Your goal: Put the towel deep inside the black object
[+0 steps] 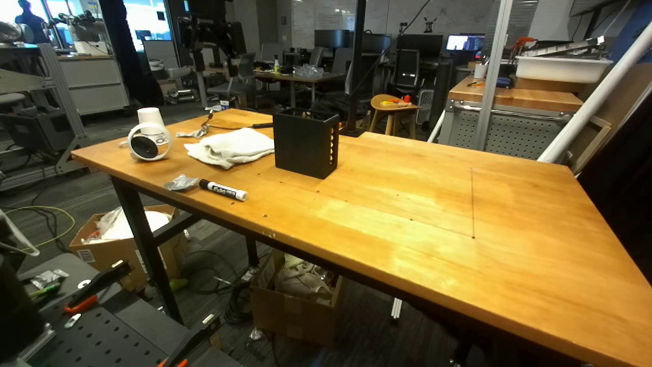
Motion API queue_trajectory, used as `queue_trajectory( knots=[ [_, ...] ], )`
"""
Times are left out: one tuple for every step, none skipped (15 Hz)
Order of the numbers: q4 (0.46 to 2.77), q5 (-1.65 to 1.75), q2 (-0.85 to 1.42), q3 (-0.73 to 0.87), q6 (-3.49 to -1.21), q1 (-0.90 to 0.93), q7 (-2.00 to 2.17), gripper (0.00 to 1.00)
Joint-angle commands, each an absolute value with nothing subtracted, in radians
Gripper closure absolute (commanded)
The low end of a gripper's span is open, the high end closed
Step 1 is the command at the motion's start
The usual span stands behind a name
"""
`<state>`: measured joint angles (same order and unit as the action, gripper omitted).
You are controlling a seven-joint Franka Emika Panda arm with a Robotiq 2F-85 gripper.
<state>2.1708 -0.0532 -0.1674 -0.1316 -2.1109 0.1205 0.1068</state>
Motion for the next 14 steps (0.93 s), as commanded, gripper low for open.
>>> queue_trajectory(
  knots=[
    [2.088,-0.028,-0.016,-0.154,-2.235,0.139,0.074,0.0],
    [2.074,-0.016,0.021,-0.159,-2.262,0.143,0.072,0.0],
    [2.06,-0.002,0.068,-0.164,-2.289,0.148,0.073,0.0],
    [2.049,0.008,0.104,-0.166,-2.305,0.153,0.067,0.0],
    [2.039,0.029,0.142,-0.167,-2.32,0.159,0.069,0.0],
    [2.028,0.047,0.181,-0.166,-2.333,0.166,0.069,0.0],
    [2.018,0.06,0.216,-0.165,-2.342,0.173,0.064,0.0],
    [2.004,0.078,0.254,-0.163,-2.351,0.18,0.066,0.0],
    [1.991,0.095,0.286,-0.159,-2.356,0.187,0.067,0.0],
    [1.975,0.112,0.322,-0.156,-2.361,0.194,0.066,0.0],
    [1.961,0.124,0.35,-0.153,-2.358,0.2,0.064,0.0],
    [1.945,0.14,0.378,-0.15,-2.358,0.205,0.062,0.0],
    [1.929,0.15,0.404,-0.148,-2.358,0.208,0.055,0.0],
    [1.915,0.154,0.424,-0.147,-2.355,0.209,0.048,0.0]
  ],
)
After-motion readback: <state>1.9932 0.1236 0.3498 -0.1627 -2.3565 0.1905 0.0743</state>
